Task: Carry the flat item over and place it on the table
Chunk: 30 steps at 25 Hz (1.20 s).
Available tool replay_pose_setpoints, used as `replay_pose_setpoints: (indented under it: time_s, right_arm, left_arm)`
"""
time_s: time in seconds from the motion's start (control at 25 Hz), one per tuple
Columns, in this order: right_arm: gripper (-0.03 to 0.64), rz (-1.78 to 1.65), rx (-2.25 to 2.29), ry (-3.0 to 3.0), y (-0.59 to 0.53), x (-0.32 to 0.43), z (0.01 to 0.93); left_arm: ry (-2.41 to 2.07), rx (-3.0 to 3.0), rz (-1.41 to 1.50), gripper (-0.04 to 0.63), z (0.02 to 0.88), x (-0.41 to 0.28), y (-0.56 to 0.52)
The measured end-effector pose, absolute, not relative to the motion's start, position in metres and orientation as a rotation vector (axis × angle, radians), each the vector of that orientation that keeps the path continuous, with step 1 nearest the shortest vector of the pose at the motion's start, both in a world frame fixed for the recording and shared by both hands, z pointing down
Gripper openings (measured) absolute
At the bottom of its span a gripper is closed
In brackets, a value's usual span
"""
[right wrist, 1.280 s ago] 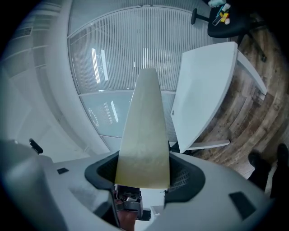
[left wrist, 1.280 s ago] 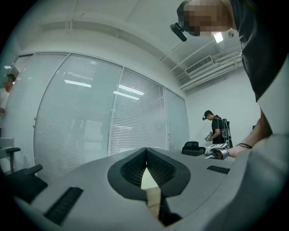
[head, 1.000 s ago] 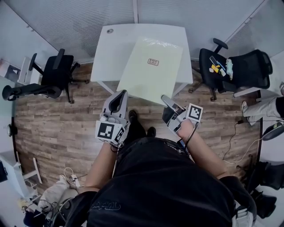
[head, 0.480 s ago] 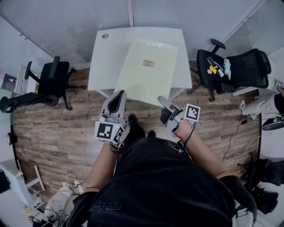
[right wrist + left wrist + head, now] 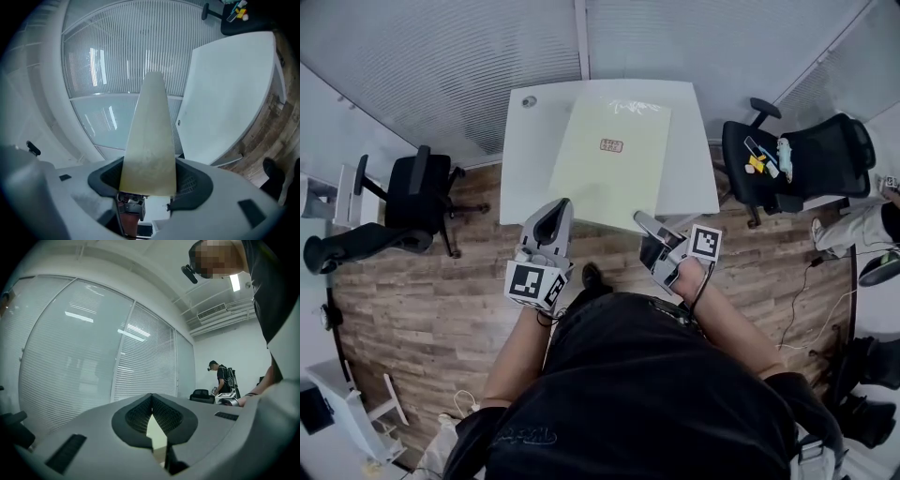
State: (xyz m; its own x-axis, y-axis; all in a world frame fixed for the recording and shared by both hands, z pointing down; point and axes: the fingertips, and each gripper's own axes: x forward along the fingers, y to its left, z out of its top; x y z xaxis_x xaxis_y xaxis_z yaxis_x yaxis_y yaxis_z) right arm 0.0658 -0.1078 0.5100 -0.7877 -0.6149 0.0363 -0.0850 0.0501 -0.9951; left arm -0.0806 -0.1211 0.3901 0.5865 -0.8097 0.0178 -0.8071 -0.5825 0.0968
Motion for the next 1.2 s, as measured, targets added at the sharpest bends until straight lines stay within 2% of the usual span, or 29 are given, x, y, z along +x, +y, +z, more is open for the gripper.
replay_pose_setpoints:
  time_s: [0.52, 1.2]
  right_arm:
    - [0.295, -1.742, -0.751, 1.911, -0.167, 0.022, 0.51]
    - [0.295, -1.807, -0.744, 1.899, -0.211, 0.028, 0.529]
  left_arm:
    - [-1.269, 2.796, -0.027, 0.012, 0.385, -0.123, -0.179]
    - [-1.303, 2.753, 0.003, 0.012, 0.402, -0.124, -0.22]
